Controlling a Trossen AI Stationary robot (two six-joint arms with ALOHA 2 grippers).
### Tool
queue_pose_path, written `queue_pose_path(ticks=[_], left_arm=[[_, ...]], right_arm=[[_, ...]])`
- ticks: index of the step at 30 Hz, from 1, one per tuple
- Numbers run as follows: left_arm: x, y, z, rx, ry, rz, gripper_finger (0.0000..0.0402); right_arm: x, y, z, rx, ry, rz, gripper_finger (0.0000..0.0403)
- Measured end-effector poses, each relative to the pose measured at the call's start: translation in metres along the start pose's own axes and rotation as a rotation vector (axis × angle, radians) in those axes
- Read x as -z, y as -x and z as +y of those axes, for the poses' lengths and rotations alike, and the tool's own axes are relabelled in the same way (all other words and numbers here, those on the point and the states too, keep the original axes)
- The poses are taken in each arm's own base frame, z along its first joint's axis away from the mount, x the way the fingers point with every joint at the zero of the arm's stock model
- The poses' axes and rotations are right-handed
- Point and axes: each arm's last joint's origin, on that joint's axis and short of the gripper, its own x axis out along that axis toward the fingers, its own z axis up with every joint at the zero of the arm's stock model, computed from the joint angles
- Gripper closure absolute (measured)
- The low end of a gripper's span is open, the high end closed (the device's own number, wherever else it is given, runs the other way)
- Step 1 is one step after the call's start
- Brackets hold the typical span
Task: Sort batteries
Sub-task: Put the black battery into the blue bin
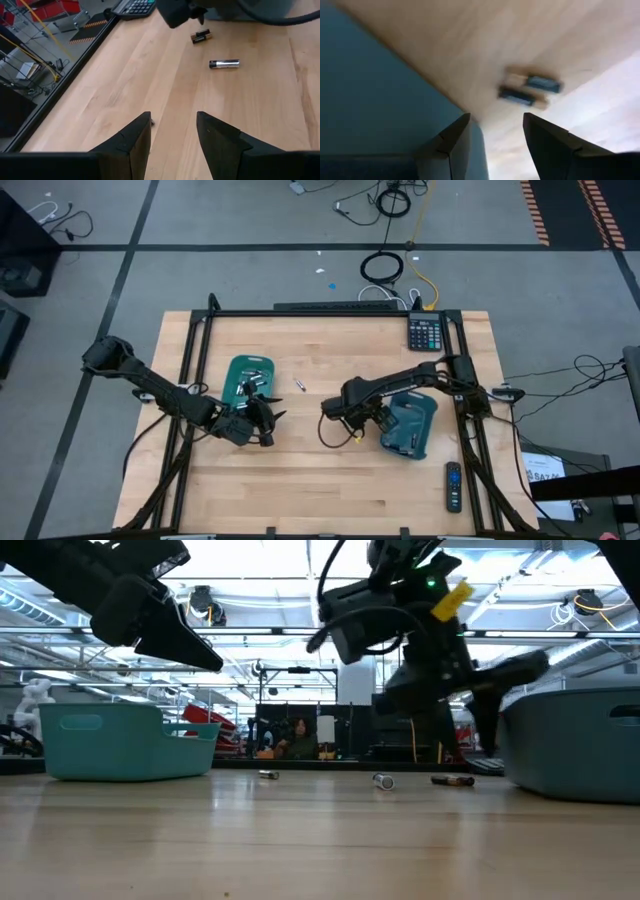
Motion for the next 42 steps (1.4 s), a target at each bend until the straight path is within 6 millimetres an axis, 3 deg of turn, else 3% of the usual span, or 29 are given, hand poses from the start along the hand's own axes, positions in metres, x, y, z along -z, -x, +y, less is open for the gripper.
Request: queue_pose_path(ticks=[6, 9, 15, 27, 36, 42], left_arm=[[0.000, 0.000, 0.000, 0.000, 0.001, -0.001, 0.0233], [0.000, 0.000, 0.000, 0.000, 0.003, -0.001, 0.0233], [0.000, 0.000, 0.000, 0.007, -0.001, 0.001, 0.0233], [0.000, 0.000, 0.000, 0.007, 0.002, 0.005, 0.0233], [0.002, 0.000, 0.000, 0.019, -0.013, 0.018, 0.0233], [0.003, 0.000, 0.000, 0.035, -0.016, 0.029, 0.0233]], right_arm=[[-0.003, -0.003, -0.002, 0.073, -0.031, -0.002, 0.0232], [-0.003, -0.004, -0.010, 0.062, -0.201, -0.053, 0.0232], [0.005, -0.007, -0.026, -0.167, -0.650, -0.141, 0.0232], [0.012, -0.010, -0.046, -0.264, -0.984, -0.207, 0.0232], [0.018, -0.012, -0.054, -0.291, -1.119, -0.201, 0.0234], [0.021, -0.028, -0.053, -0.304, -1.135, -0.172, 0.0267]])
